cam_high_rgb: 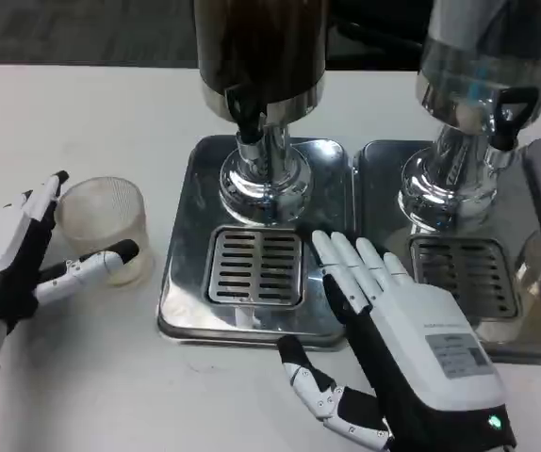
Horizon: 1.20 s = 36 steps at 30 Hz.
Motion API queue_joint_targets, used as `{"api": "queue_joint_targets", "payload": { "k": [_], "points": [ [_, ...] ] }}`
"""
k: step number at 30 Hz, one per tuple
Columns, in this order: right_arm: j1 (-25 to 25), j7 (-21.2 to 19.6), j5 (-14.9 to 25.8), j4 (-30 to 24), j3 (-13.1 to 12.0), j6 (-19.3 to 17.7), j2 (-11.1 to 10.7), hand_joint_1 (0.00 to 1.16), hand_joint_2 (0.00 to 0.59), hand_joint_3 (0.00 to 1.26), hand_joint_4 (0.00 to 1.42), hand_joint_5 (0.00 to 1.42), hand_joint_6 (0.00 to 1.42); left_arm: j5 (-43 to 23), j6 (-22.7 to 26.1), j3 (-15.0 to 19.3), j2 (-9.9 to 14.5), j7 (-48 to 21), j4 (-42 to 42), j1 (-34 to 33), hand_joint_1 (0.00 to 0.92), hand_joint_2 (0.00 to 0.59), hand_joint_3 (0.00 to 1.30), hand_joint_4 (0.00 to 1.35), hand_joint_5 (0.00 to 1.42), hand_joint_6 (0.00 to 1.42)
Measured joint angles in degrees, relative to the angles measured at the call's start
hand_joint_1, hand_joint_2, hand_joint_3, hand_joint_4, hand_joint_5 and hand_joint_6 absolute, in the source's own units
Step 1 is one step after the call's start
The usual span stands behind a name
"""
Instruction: Grasp the cup under the faucet to collect the drink, then remove the cup.
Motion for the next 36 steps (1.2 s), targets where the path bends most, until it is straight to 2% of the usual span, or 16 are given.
{"api": "queue_joint_targets", "payload": {
  "k": [13, 27, 36],
  "points": [
    [-0.01, 0.01, 0.98, 0.00, 0.21, 0.39, 0.04, 0.43, 0.475, 0.01, 0.00, 0.00, 0.00, 0.00, 1.03, -1.57, -0.92, 0.03, 1.04, -1.63, 0.016, 0.010, 0.00, 0.00, 0.00, 0.03],
    [-0.02, 0.09, 1.29, 0.00, 0.18, 0.40, -0.07, 0.43, 0.475, 0.03, 0.00, 0.00, 0.00, -0.04, 1.12, -1.82, -2.75, 0.44, 2.68, -2.83, 0.033, 0.018, 0.00, 0.00, 0.01, 0.06],
    [-0.01, 0.22, 1.26, 0.00, 0.17, 0.44, -0.07, 0.44, 0.470, 0.03, 0.00, 0.00, 0.00, -0.57, -0.27, -1.47, -4.19, 0.44, 3.47, -2.81, 0.063, 0.036, 0.00, 0.00, 0.09, 0.13]
  ]
}}
